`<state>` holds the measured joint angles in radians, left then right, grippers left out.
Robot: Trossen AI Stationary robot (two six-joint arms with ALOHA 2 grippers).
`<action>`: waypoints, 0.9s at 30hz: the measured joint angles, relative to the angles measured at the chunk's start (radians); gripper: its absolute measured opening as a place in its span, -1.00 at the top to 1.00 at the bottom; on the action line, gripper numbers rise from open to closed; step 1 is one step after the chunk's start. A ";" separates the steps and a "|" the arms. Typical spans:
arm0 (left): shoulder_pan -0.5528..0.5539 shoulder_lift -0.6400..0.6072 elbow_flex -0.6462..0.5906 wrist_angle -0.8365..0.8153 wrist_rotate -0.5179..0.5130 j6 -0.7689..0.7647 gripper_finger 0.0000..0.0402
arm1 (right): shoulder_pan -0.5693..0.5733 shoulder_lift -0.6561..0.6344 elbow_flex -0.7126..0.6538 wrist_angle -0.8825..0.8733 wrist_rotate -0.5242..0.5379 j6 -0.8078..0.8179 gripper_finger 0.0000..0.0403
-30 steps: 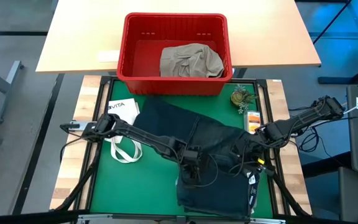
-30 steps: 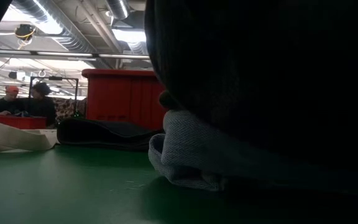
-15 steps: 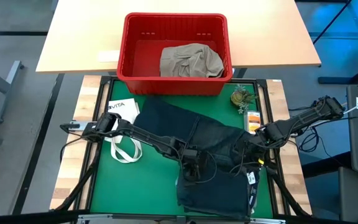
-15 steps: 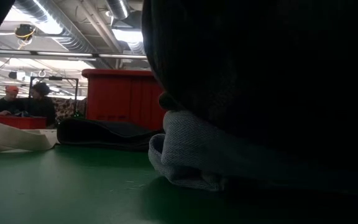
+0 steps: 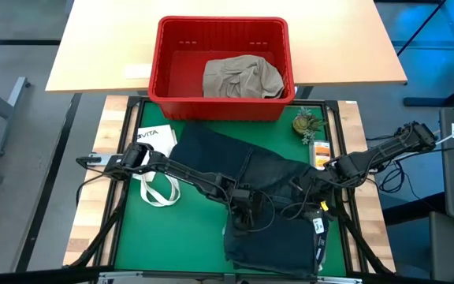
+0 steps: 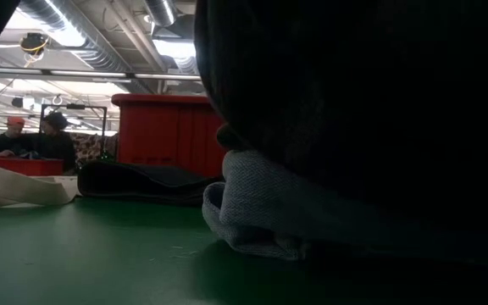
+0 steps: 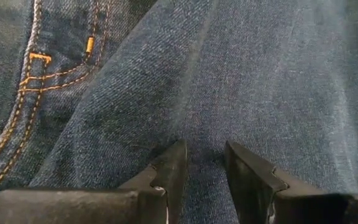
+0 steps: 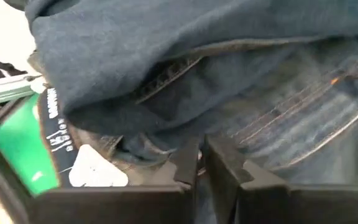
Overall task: Fold Laundry from Bin
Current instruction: Fold the dark blue jeans
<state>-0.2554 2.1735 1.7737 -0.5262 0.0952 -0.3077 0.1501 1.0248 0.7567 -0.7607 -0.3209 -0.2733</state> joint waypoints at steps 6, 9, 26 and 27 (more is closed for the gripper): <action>0.001 0.000 0.000 0.004 0.000 0.000 0.46 | 0.000 0.000 0.000 -0.013 -0.032 0.012 0.55; 0.001 0.000 0.000 0.004 0.000 0.000 0.46 | 0.001 0.003 0.020 -0.006 0.027 0.012 0.39; 0.098 -0.176 0.011 -0.173 0.040 0.015 0.46 | 0.000 0.005 0.153 -0.041 0.153 0.007 0.23; 0.110 -0.195 0.011 -0.215 0.033 0.022 0.46 | 0.000 0.005 0.153 -0.047 0.153 0.007 0.23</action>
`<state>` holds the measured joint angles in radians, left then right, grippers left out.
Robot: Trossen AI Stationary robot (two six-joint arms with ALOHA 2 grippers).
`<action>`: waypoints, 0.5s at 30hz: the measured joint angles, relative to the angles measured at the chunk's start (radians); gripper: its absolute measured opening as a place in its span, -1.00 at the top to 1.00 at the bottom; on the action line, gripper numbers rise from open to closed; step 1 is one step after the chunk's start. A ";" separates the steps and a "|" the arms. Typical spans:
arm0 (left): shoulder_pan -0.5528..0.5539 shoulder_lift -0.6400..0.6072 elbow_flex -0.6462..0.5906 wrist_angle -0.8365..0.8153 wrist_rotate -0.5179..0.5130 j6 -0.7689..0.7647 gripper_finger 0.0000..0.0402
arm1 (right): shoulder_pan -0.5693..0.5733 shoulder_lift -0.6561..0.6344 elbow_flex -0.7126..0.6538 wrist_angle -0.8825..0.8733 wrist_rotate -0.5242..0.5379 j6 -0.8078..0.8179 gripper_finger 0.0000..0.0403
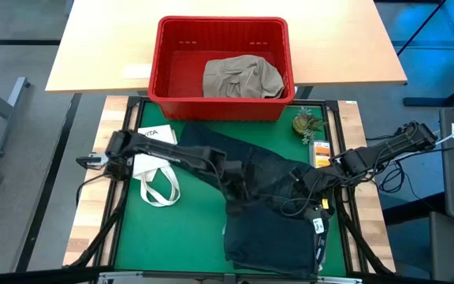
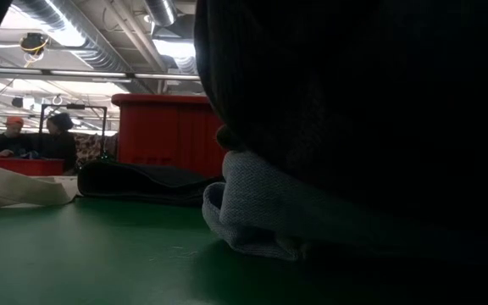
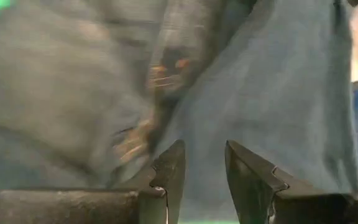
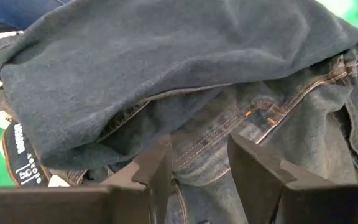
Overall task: Fold Laundry from Bin
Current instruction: Fold the dark blue jeans
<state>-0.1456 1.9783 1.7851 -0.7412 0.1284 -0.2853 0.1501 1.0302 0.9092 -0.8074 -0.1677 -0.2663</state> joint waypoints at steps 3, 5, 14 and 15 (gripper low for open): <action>0.031 -0.065 0.000 -0.133 -0.060 0.008 0.46 | 0.000 0.000 0.000 -0.011 0.000 0.000 0.23; 0.054 -0.096 0.000 -0.217 -0.108 0.007 0.46 | 0.000 0.000 0.000 -0.012 0.000 0.000 0.23; 0.195 -0.192 0.001 -0.538 -0.144 -0.020 0.46 | 0.000 0.000 0.000 -0.017 -0.001 0.037 0.23; 0.210 -0.196 0.000 -0.568 -0.145 -0.017 0.46 | 0.000 0.000 0.000 -0.021 -0.002 0.050 0.23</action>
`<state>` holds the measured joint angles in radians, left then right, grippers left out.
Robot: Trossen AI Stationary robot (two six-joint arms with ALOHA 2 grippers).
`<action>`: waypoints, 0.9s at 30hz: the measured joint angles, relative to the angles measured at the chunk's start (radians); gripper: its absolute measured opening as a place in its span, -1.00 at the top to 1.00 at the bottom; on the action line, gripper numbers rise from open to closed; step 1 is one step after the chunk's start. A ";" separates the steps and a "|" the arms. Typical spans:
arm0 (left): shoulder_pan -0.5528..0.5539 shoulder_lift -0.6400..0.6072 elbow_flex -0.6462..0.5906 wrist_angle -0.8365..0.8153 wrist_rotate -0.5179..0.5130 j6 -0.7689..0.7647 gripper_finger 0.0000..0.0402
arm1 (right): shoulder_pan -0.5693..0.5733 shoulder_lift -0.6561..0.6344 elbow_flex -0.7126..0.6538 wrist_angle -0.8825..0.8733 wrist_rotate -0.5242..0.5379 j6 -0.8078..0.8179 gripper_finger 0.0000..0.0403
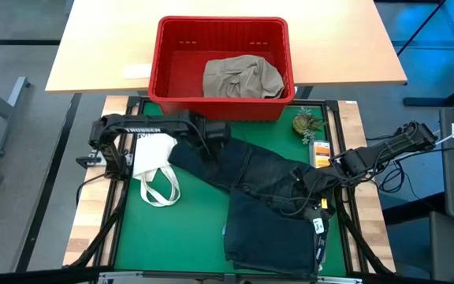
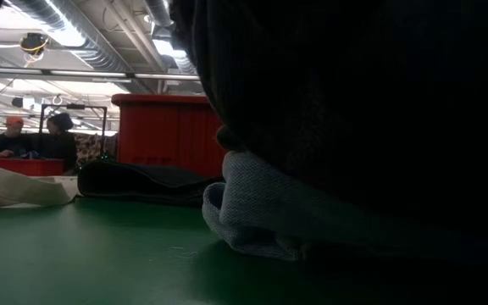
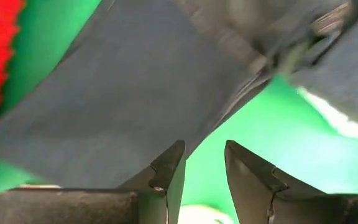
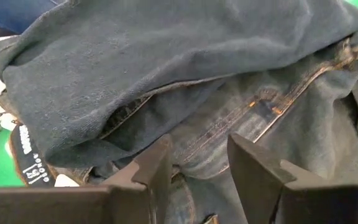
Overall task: Fold Laundry from Bin
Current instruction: Fold the dark blue jeans
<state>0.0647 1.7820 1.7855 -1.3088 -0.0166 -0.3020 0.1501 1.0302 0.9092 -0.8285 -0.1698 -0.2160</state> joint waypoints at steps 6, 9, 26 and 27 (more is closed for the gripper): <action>0.070 -0.118 -0.076 -0.027 -0.019 0.003 0.46 | 0.000 0.000 0.000 -0.046 -0.005 0.008 0.23; 0.085 -0.226 -0.198 0.039 -0.020 -0.058 0.46 | 0.000 0.000 0.000 -0.062 -0.005 0.009 0.23; 0.122 -0.461 -0.763 0.332 -0.204 -0.314 0.42 | 0.000 0.000 0.000 -0.058 -0.005 0.009 0.23; 0.130 -0.461 -0.774 0.332 -0.195 -0.325 0.39 | 0.000 0.000 0.000 -0.056 -0.006 0.009 0.23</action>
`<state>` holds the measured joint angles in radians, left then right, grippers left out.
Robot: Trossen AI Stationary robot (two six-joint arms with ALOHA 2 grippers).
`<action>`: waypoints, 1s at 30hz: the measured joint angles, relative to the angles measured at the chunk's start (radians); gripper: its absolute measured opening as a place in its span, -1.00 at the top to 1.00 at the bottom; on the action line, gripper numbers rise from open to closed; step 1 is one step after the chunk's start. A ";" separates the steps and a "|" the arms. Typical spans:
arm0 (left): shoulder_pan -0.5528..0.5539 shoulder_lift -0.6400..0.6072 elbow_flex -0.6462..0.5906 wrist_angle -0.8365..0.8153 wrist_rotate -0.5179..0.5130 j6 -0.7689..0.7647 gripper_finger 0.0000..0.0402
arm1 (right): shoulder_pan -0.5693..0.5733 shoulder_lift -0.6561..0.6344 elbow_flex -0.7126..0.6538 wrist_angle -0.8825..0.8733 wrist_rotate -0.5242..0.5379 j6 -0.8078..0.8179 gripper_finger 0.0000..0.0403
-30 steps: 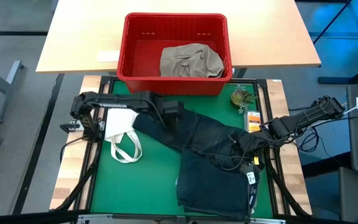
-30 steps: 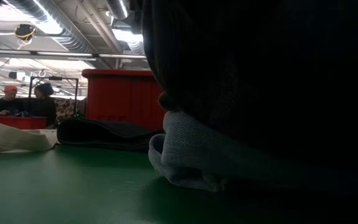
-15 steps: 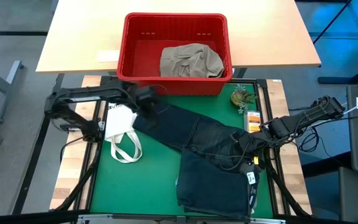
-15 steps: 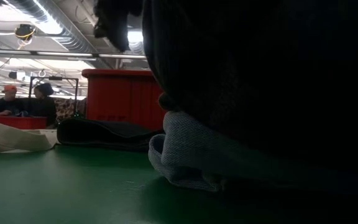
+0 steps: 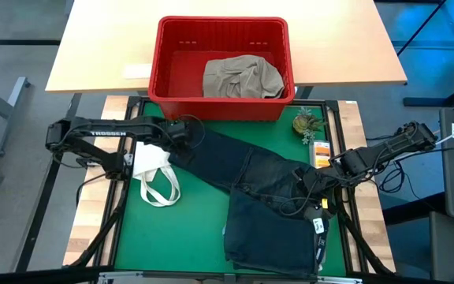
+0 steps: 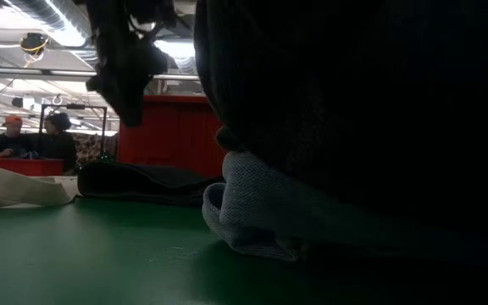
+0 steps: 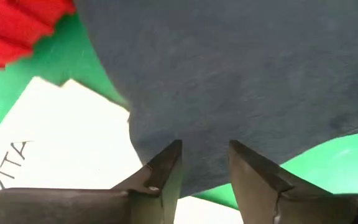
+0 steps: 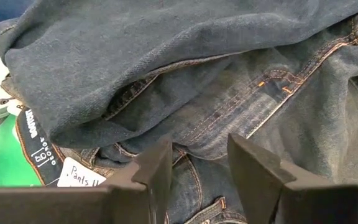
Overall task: Fold Laundry from Bin
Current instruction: Fold the dark blue jeans
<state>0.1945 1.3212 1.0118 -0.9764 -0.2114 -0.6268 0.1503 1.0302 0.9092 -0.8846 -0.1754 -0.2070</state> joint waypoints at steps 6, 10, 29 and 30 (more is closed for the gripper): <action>0.044 0.000 -0.073 0.002 0.008 -0.134 0.11 | 0.000 0.000 0.000 0.003 0.000 0.000 0.23; 0.081 0.000 -0.136 0.002 0.021 -0.225 -0.01 | 0.000 0.000 0.000 0.003 0.000 0.000 0.23; 0.228 0.001 -0.388 0.450 -0.027 -0.253 -0.03 | 0.000 0.000 0.000 0.001 0.000 0.000 0.23; 0.230 0.001 -0.404 0.485 -0.021 -0.253 -0.03 | 0.000 0.000 0.000 0.001 0.000 0.000 0.23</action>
<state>0.4249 1.3220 0.6081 -0.4912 -0.2324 -0.8803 0.1505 1.0302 0.9089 -0.8841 -0.1757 -0.2070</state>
